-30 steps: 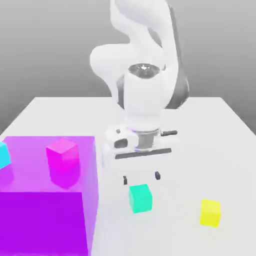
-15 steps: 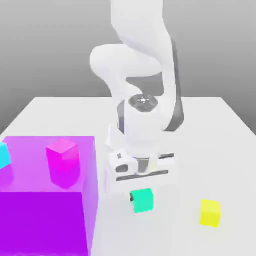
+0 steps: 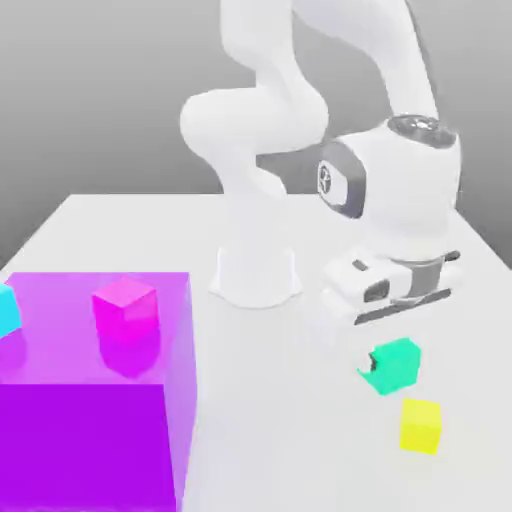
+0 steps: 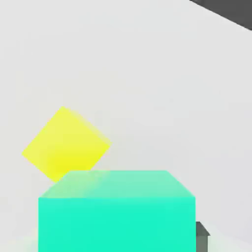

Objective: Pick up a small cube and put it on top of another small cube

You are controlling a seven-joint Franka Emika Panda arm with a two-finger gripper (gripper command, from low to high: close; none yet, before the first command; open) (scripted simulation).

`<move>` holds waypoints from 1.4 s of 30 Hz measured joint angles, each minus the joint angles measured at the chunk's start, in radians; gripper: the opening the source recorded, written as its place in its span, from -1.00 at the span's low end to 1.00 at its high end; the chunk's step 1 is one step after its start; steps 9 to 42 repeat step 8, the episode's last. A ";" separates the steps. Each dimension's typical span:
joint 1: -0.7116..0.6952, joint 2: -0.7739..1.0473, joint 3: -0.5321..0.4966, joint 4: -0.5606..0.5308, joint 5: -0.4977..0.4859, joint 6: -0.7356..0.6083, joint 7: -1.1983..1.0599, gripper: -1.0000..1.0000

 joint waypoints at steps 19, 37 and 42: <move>0.013 0.160 -0.027 0.024 -0.051 0.135 0.043 1.00; 0.013 0.160 -0.027 0.024 -0.051 0.135 0.043 1.00; 0.013 0.160 -0.027 0.024 -0.051 0.135 0.043 1.00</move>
